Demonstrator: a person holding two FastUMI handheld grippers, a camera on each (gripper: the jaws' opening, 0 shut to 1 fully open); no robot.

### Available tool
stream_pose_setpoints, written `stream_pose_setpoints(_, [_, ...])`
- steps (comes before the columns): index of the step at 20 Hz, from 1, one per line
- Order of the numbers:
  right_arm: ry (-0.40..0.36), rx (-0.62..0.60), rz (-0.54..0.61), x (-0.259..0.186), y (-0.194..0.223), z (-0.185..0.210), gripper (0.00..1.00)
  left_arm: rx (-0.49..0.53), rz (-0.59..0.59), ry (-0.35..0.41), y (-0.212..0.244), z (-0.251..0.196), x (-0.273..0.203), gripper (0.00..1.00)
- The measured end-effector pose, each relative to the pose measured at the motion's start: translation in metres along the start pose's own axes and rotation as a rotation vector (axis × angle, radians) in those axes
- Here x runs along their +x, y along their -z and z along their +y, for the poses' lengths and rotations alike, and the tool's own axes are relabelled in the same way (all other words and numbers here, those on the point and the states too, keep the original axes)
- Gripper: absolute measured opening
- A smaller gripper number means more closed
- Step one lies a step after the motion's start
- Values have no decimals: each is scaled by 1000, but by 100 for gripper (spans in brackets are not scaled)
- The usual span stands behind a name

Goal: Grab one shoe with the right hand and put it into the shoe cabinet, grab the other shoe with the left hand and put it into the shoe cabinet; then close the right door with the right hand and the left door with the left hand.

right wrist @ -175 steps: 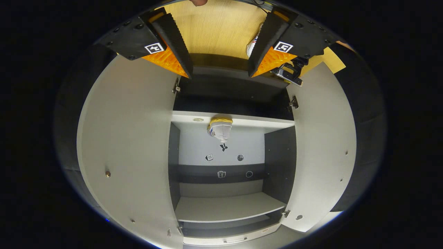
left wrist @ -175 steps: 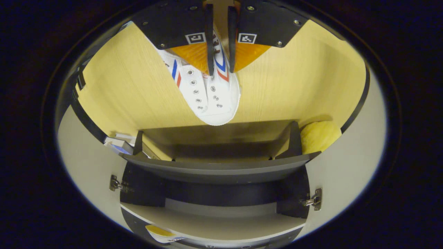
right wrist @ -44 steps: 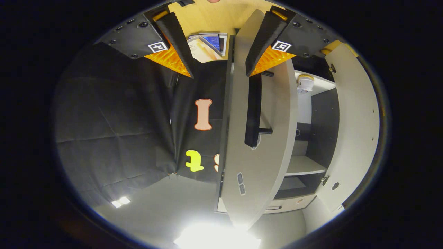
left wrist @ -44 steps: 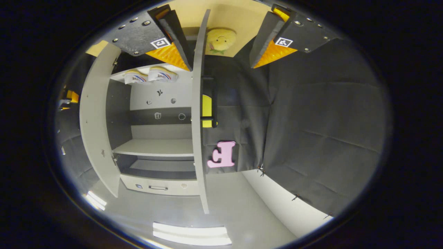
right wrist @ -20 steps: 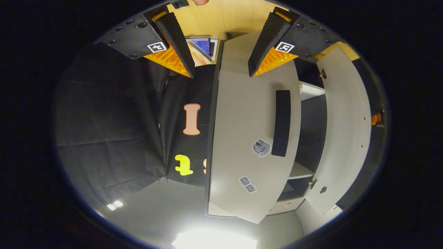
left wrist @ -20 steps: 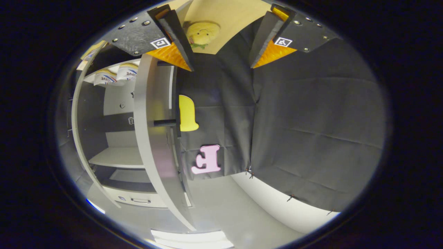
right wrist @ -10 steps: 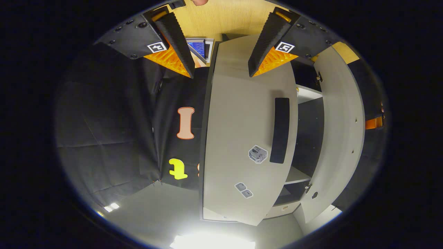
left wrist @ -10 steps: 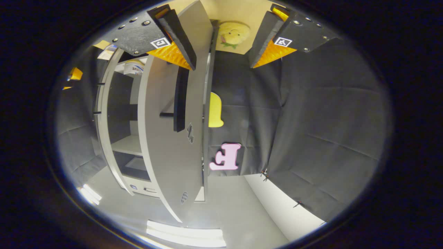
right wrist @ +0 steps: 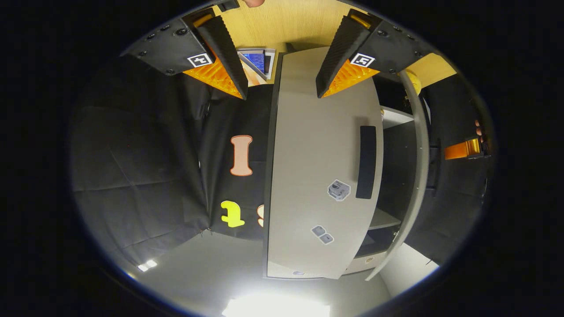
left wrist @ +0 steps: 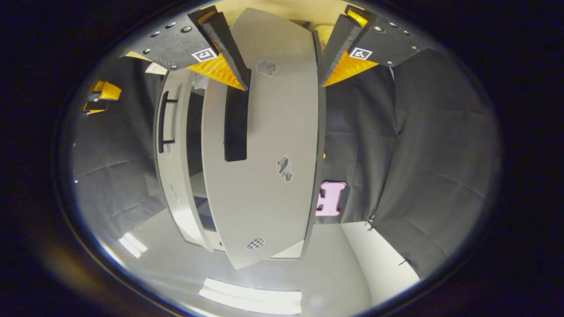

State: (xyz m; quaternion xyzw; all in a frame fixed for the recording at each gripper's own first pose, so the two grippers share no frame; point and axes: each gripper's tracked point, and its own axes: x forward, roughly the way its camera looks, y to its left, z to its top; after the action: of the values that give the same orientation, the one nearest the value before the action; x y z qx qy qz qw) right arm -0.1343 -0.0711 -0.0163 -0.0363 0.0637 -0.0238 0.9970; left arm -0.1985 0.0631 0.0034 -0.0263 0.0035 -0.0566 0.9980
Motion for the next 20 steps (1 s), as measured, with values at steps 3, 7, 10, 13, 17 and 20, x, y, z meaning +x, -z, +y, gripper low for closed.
stream_pose_setpoints(3, [-1,0,-10,-7,-2,-1,98,29,-2,-2,1,1,-17,90])
stream_pose_setpoints(7, [-19,24,-28,-18,-6,8,98,55,9,-12,4,11,-47,92])
stream_pose_setpoints(10, [-33,16,-42,-30,-10,16,98,66,25,-26,8,23,-66,90])
stream_pose_setpoints(13, [-57,11,-58,-41,-15,27,98,51,37,-32,12,28,-78,90])
stream_pose_setpoints(17, [-75,7,-79,-53,-22,38,98,51,41,-41,9,38,-90,92])
stream_pose_setpoints(20, [-77,8,-90,-61,-24,43,98,60,43,-40,10,39,-97,92])
